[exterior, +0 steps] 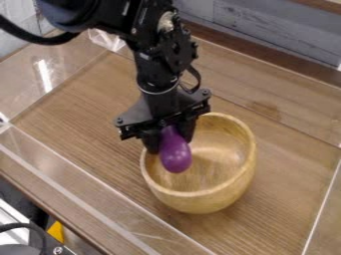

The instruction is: Remove the purple eggplant from inside the brown bowl and put it on the table

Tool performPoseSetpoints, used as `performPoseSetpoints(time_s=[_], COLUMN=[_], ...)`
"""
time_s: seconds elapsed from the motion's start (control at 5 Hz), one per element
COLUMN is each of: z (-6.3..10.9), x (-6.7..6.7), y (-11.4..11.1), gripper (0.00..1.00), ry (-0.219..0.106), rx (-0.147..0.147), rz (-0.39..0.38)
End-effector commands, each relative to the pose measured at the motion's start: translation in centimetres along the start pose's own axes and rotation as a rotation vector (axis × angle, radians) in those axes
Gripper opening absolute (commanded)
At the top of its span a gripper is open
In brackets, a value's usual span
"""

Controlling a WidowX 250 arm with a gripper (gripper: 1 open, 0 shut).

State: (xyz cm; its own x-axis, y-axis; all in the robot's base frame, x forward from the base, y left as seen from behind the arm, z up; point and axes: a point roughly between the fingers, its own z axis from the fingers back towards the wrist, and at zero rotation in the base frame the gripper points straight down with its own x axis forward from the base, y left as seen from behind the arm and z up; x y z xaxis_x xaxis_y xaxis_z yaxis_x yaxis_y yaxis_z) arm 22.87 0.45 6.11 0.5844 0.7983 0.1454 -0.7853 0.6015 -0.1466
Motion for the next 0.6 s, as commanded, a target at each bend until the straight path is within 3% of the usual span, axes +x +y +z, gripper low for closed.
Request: performPoseSetpoints(time_s=[0.0, 0.4], z=[0.56, 0.52], x=[0.07, -0.12], y=[-0.24, -0.07], gripper=[0.0, 0.0], ry=[-0.023, -0.032], rx=[-0.02, -0.014], rz=[-0.007, -0.006])
